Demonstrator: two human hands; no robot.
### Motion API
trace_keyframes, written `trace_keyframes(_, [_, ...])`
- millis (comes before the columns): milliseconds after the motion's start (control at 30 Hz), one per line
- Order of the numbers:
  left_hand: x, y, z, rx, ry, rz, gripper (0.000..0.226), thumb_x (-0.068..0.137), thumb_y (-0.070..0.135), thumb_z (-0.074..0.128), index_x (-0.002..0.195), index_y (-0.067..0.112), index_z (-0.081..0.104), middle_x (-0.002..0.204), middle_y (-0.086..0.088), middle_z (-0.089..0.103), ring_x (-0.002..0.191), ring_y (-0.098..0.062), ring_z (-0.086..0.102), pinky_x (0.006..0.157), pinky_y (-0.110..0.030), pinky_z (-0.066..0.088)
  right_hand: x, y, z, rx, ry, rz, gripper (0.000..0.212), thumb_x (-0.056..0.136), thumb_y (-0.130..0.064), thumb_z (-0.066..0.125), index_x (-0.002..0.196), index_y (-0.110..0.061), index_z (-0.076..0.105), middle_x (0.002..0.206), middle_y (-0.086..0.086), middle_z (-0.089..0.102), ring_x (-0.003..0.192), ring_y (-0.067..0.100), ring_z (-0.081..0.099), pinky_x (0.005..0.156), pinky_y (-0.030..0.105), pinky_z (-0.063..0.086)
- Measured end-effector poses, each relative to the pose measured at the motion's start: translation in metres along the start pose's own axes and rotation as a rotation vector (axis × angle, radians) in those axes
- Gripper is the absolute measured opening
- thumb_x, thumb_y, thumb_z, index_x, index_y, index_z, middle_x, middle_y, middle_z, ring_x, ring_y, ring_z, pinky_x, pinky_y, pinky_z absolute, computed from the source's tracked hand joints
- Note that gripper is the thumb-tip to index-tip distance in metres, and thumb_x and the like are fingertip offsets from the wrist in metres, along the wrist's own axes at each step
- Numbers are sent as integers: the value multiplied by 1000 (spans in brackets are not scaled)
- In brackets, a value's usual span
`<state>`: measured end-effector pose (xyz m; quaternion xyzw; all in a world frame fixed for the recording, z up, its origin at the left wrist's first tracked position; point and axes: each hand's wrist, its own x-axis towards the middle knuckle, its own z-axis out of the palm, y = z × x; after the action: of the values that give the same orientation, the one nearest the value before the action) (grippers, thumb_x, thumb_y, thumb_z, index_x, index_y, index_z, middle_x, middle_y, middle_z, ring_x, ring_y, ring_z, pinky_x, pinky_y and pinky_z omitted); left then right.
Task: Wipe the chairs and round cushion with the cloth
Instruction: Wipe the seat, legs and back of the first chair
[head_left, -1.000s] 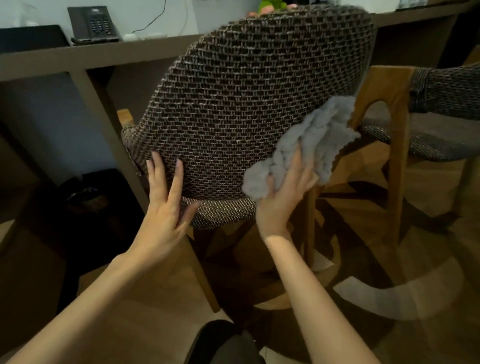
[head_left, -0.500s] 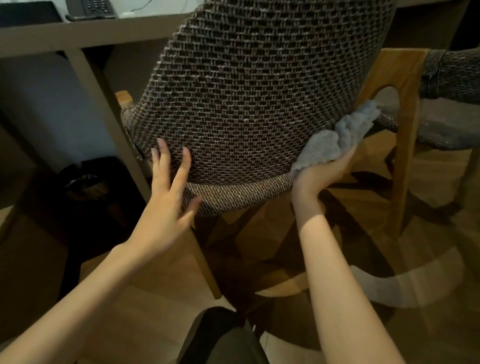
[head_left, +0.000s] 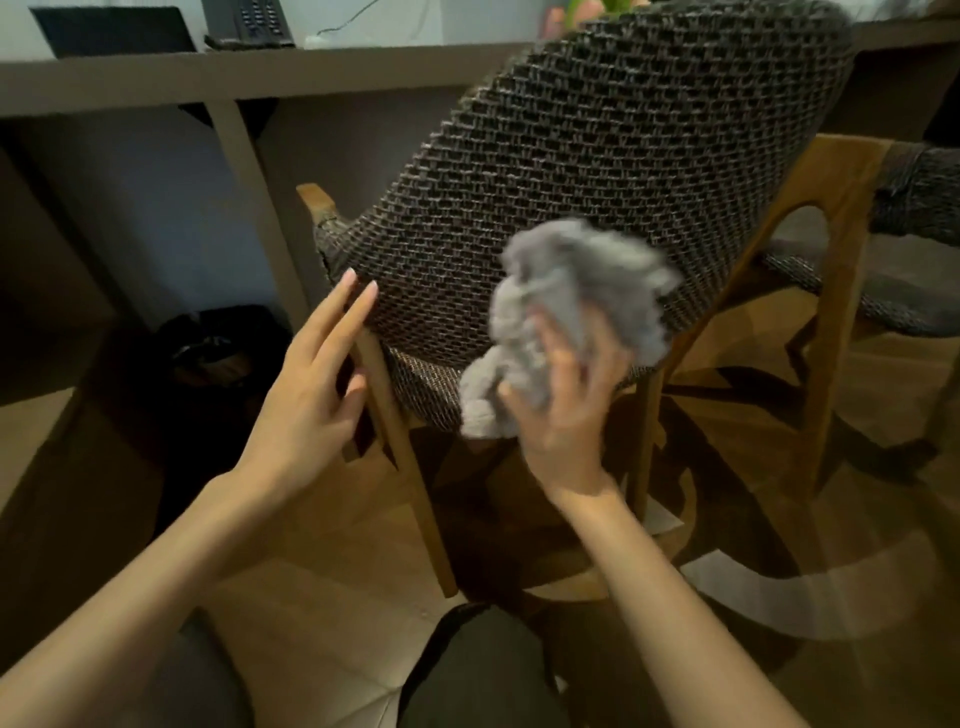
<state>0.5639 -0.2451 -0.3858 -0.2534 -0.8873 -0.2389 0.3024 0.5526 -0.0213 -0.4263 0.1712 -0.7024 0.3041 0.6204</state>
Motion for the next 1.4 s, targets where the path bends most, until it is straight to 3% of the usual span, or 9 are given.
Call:
trace_keyframes(267, [53, -6, -11, -130, 122, -25, 60, 99, 36, 43, 151, 40, 13, 160, 12, 6, 147, -10, 4, 119, -43, 13, 64, -11, 12, -78, 52, 95, 62, 83, -41, 61, 135, -12, 46, 140, 19, 43, 111, 16, 31, 105, 14, 16])
trace_keyframes(400, [72, -15, -15, -198, 64, -107, 50, 101, 44, 31, 148, 47, 12, 158, 8, 20, 147, -11, 6, 119, -53, 4, 44, -11, 14, -151, -209, -197, 46, 83, -20, 74, 126, -12, 58, 125, 0, 61, 108, 15, 50, 96, 15, 21])
trace_keyframes(533, [81, -25, -13, -224, 6, -161, 47, 102, 49, 25, 148, 45, 18, 151, 9, 33, 145, -13, 17, 119, -47, -1, 54, -13, -13, -44, -131, -200, 49, 84, -24, 69, 128, -10, 54, 121, 4, 62, 111, 20, 50, 97, 28, 31])
trace_keyframes(700, [83, -28, -6, -299, 95, -86, 36, 103, 41, 30, 137, 35, 43, 132, 23, 43, 131, 7, 31, 111, -17, 19, 116, -13, -17, -60, 100, 150, 66, 83, -37, 66, 140, -13, 43, 148, 21, 36, 134, 17, 25, 113, 15, -1])
trace_keyframes(833, [85, -29, -4, -280, 151, -57, 32, 103, 37, 34, 128, 28, 51, 120, 17, 48, 113, 17, 37, 98, 0, 23, 114, -35, 5, -64, 163, 258, 68, 79, -34, 72, 137, -8, 48, 147, 26, 37, 130, 19, 27, 112, 12, 3])
trace_keyframes(933, [85, -31, -5, -275, 149, -55, 35, 102, 37, 35, 128, 21, 52, 120, 14, 48, 113, 10, 38, 98, -4, 25, 99, -42, 17, -80, 158, 195, 61, 81, -41, 68, 135, -16, 53, 148, 24, 37, 137, 25, 34, 114, 29, 24])
trace_keyframes(1067, [87, -30, -7, -282, 150, -79, 36, 102, 35, 37, 127, 17, 54, 119, 12, 48, 114, 4, 40, 104, -24, 30, 57, -50, 29, -123, -32, 191, 61, 77, -39, 77, 133, -30, 55, 150, 14, 36, 136, 30, 34, 112, 19, 23])
trace_keyframes(1200, [89, -30, -11, -250, 127, -83, 36, 101, 37, 37, 125, 18, 55, 118, 12, 48, 117, -7, 43, 108, -38, 32, 33, -60, 35, -268, -185, 128, 60, 72, -30, 84, 127, -27, 61, 138, 12, 53, 117, 44, 53, 88, 41, 51])
trace_keyframes(1400, [86, -28, -7, -280, 168, -70, 34, 101, 32, 38, 124, 15, 56, 119, 10, 50, 122, -16, 45, 108, -48, 32, 77, -33, 4, -222, 102, -20, 51, 88, -39, 64, 130, -10, 57, 131, 13, 56, 113, 34, 54, 110, 10, 18])
